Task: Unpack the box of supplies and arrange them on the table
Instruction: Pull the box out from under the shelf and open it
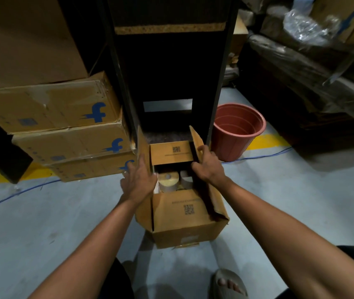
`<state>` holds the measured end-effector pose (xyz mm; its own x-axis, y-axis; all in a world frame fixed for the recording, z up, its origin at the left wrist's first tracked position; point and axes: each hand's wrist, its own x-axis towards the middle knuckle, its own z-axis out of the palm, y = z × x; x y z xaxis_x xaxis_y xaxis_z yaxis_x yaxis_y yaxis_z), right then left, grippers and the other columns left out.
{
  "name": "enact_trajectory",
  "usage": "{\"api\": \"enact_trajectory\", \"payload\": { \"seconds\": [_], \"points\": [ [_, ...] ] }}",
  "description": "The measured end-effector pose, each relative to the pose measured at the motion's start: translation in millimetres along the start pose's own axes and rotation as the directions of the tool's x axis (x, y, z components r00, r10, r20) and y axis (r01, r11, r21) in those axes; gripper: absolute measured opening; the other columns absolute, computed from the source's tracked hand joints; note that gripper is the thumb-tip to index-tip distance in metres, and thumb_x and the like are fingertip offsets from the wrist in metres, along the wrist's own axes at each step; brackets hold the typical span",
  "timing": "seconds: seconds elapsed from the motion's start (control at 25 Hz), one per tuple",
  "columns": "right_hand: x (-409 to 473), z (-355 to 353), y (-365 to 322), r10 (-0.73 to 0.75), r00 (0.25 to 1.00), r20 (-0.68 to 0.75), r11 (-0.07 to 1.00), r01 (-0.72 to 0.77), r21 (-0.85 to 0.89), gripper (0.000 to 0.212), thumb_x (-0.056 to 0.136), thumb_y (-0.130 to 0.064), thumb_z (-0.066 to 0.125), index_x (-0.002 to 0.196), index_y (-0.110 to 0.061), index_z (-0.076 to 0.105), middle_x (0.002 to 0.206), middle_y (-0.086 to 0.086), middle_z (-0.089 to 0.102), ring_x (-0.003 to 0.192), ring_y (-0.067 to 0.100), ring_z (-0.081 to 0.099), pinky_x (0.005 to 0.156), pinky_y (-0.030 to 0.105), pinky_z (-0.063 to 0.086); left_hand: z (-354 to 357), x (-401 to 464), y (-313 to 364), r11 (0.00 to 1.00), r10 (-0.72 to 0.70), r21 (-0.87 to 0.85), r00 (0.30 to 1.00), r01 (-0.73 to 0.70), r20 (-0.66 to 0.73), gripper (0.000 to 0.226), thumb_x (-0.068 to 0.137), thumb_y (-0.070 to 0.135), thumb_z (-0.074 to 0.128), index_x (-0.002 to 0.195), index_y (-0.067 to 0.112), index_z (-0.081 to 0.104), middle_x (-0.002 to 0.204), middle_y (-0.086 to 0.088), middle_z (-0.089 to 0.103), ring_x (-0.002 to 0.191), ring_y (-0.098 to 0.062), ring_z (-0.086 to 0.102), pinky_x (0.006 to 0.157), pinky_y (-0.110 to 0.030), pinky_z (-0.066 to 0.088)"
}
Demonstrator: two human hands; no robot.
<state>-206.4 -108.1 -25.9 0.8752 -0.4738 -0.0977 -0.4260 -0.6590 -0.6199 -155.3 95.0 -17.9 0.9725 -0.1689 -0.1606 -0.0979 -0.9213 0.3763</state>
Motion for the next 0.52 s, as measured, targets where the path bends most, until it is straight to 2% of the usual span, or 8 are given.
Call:
{"api": "enact_trajectory", "payload": {
  "seconds": [0.08,0.16,0.24,0.32,0.36,0.44,0.52],
  "points": [
    [0.1,-7.5,1.3,0.020,0.996,-0.088,0.995,-0.028,-0.093,0.055,0.081,-0.020,0.061,0.130,-0.011,0.040,0.123,0.019,0.053,0.109,0.043,0.057,0.085,0.043,0.046,0.9,0.3,-14.7,0.987,0.025,0.161,0.999,-0.019,-0.036,0.088,0.086,0.044,0.063,0.153,0.029,0.009,0.156,-0.022,0.014,0.141,-0.049,0.022,0.110,-0.058,0.028],
    [0.1,-7.9,5.8,0.015,0.991,-0.131,0.964,-0.050,-0.262,0.068,0.081,-0.019,0.066,0.139,-0.006,0.034,0.130,0.020,0.050,0.118,0.041,0.054,0.090,0.045,0.047,3.7,5.4,-27.4,0.956,0.062,0.291,0.996,-0.039,-0.069,0.098,0.081,0.057,0.063,0.154,0.027,0.007,0.160,-0.022,-0.005,0.145,-0.051,0.003,0.114,-0.064,0.013],
    [0.4,-3.3,14.1,-0.036,0.987,-0.159,0.881,-0.044,-0.471,0.083,0.086,-0.025,0.067,0.150,-0.001,0.020,0.145,0.020,0.039,0.136,0.039,0.038,0.101,0.050,0.043,10.0,9.0,-37.5,0.907,0.110,0.418,0.988,-0.055,-0.110,0.101,0.079,0.067,0.057,0.155,0.023,0.007,0.161,-0.021,-0.012,0.146,-0.050,-0.005,0.114,-0.066,0.005],
    [-1.5,4.2,25.5,-0.124,0.983,-0.138,0.736,-0.002,-0.677,0.076,0.096,-0.027,0.056,0.154,0.000,0.015,0.159,0.023,0.019,0.149,0.039,0.014,0.114,0.058,0.028,19.0,7.5,-44.1,0.857,0.172,0.510,0.975,-0.076,-0.143,0.095,0.082,0.070,0.047,0.155,0.020,0.013,0.161,-0.021,-0.013,0.147,-0.047,-0.009,0.115,-0.067,0.000],
    [-3.4,7.9,30.9,-0.156,0.982,-0.110,0.661,0.021,-0.750,0.069,0.099,-0.027,0.051,0.154,-0.001,0.019,0.162,0.024,0.010,0.151,0.039,0.004,0.117,0.061,0.019,23.9,6.4,-45.8,0.845,0.193,0.528,0.969,-0.085,-0.152,0.091,0.084,0.069,0.043,0.155,0.019,0.016,0.162,-0.021,-0.011,0.148,-0.045,-0.010,0.116,-0.066,0.000],
    [-7.5,11.2,36.6,-0.207,0.976,-0.063,0.530,0.058,-0.846,0.060,0.098,-0.032,0.050,0.150,-0.006,0.033,0.162,0.025,0.003,0.151,0.041,-0.005,0.117,0.066,0.002,29.1,5.2,-46.7,0.846,0.206,0.525,0.966,-0.093,-0.160,0.084,0.088,0.066,0.036,0.155,0.018,0.019,0.162,-0.021,-0.008,0.149,-0.042,-0.011,0.117,-0.063,-0.003],
    [-11.5,11.3,36.1,-0.228,0.972,-0.050,0.459,0.062,-0.886,0.058,0.097,-0.037,0.050,0.147,-0.011,0.040,0.162,0.026,0.001,0.150,0.041,-0.010,0.115,0.067,-0.006,29.9,6.4,-47.9,0.836,0.220,0.538,0.963,-0.104,-0.155,0.080,0.091,0.064,0.030,0.155,0.017,0.018,0.162,-0.022,-0.007,0.149,-0.041,-0.012,0.117,-0.061,-0.006]
  ]
}}
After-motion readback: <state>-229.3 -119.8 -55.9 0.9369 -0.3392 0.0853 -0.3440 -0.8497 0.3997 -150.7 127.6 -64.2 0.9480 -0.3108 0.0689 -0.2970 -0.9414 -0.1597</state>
